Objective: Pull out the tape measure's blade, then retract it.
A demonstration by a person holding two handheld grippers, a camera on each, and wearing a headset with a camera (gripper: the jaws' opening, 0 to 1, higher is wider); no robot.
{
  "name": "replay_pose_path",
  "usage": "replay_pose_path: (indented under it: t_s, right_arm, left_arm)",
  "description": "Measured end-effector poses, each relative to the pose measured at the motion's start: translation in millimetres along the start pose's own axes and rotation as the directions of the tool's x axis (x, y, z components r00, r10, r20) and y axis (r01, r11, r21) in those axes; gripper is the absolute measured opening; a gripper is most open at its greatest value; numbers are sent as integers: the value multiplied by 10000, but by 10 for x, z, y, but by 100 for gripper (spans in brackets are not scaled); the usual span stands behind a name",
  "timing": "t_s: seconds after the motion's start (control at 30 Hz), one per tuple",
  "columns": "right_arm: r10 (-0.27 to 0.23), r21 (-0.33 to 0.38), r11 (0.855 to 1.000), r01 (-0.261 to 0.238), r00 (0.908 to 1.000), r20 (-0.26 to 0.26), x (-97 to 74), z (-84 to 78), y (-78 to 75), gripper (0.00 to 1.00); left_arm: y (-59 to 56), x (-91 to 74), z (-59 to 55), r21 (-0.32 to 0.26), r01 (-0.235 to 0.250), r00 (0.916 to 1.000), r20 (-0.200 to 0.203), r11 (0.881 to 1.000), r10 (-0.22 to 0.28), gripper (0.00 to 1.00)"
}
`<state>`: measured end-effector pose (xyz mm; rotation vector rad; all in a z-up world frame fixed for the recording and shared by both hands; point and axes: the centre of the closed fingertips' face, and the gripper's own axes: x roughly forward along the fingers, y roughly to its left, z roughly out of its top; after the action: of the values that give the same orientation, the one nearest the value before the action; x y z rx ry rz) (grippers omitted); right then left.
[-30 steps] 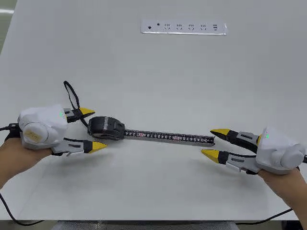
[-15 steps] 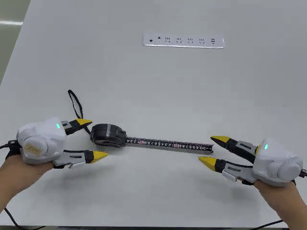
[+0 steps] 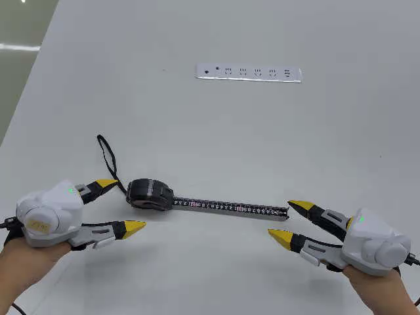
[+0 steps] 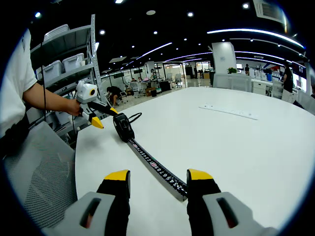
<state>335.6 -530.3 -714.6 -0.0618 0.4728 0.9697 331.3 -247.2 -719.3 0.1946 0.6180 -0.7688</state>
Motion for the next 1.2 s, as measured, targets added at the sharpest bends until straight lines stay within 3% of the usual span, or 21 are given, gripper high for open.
replay_pose_path:
  t_s: [0.13,0.4,1.2]
  right_arm:
    - [-120,194,9997,116,9997,204,-17,44,29,45]
    - [-346,191,9992,340,9989,323,-69,63,58,45]
    - [-839,200,9964,826,9934,783,-280,25,240,49]
  left_arm:
    - [27,-52,19,-479,-426,9986,298,9979,441,63]
    - [2,-151,-9,-643,-774,9958,438,9949,803,63]
    - [-143,-384,-196,-1423,-1394,9845,865,9800,1526,65]
